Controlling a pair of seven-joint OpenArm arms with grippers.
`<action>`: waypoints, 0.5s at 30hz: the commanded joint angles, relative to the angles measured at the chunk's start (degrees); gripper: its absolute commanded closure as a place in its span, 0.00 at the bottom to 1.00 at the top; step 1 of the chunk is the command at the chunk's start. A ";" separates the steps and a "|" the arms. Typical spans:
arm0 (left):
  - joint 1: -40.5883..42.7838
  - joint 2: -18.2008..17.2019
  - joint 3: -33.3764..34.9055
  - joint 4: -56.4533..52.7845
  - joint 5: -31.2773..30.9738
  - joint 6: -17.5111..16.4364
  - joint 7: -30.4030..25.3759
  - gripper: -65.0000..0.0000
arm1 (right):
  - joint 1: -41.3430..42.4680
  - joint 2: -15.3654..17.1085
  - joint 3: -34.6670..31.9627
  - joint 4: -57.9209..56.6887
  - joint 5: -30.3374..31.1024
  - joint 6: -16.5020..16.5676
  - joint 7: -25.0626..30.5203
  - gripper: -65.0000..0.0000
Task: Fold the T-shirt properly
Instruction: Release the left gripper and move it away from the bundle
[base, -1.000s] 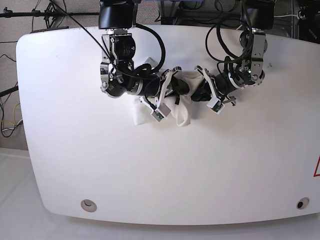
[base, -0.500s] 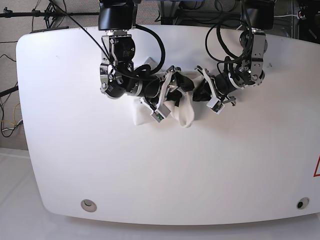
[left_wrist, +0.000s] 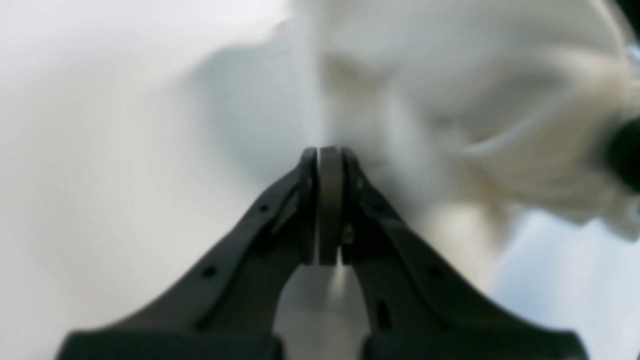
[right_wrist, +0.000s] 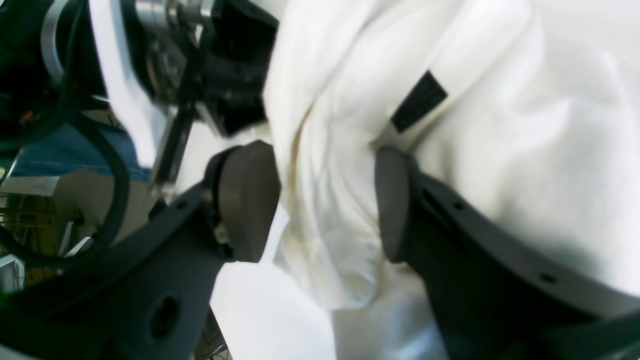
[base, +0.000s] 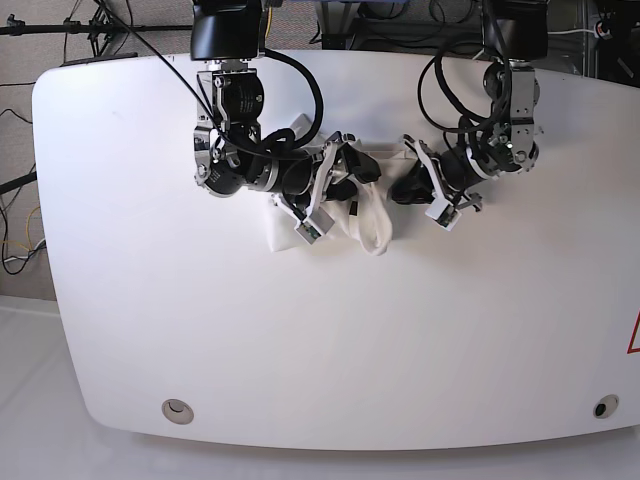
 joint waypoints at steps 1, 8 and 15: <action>-0.10 -1.27 -0.38 -0.78 7.03 2.13 7.40 1.00 | 0.92 0.28 0.00 1.91 0.95 0.32 0.68 0.51; -0.72 -1.44 -5.39 -0.78 7.21 2.13 7.40 1.00 | 0.92 0.28 -0.18 4.82 1.04 0.32 0.68 0.51; -0.98 -1.97 -8.11 -0.78 7.21 2.13 7.40 1.00 | 0.92 0.19 -0.26 7.10 1.04 0.32 0.42 0.50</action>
